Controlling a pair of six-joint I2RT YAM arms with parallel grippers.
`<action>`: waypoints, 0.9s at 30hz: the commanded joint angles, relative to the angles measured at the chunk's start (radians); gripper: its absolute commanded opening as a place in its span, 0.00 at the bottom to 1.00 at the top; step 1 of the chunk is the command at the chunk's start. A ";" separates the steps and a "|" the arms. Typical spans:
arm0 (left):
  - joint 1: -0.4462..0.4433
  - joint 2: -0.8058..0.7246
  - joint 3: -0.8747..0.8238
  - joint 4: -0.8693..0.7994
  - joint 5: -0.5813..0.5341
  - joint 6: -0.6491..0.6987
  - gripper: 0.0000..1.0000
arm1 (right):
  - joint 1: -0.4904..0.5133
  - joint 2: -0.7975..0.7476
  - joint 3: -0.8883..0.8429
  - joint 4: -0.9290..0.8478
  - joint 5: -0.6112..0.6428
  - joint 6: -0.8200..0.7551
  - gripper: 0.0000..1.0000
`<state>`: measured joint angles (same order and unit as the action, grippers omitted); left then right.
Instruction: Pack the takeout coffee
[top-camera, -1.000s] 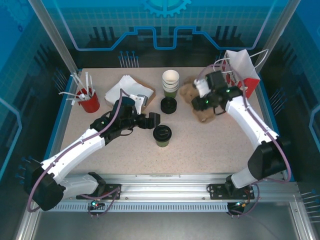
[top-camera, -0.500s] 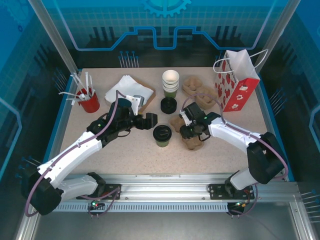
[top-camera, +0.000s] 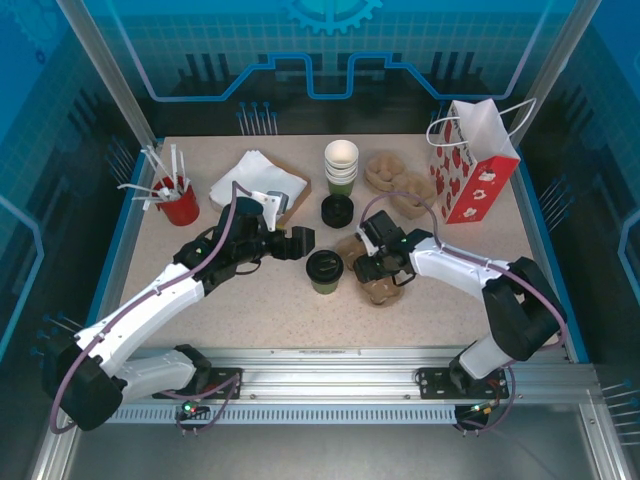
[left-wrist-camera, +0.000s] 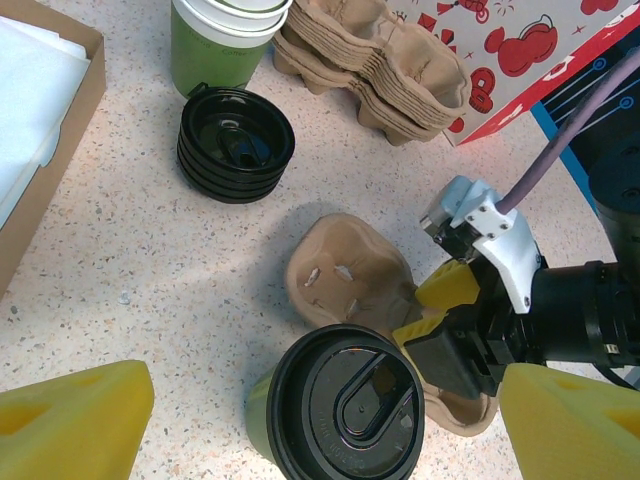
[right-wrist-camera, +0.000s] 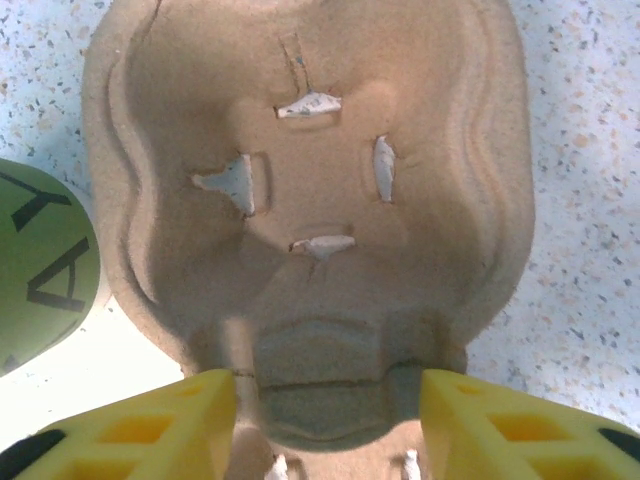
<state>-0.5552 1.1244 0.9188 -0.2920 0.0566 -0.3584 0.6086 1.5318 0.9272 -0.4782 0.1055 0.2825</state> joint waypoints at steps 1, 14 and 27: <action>0.006 -0.007 -0.009 0.020 0.015 0.009 0.91 | 0.011 -0.076 0.055 -0.066 0.023 -0.016 0.60; -0.041 0.050 0.082 0.066 0.075 0.006 0.91 | -0.410 -0.134 0.639 -0.376 0.102 -0.266 0.73; -0.057 0.084 0.129 0.055 0.075 0.025 0.91 | -0.652 0.296 1.138 -0.476 0.072 -0.293 0.60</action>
<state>-0.6056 1.1995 1.0096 -0.2481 0.1131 -0.3569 -0.0219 1.7779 1.9961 -0.8886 0.2047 -0.0010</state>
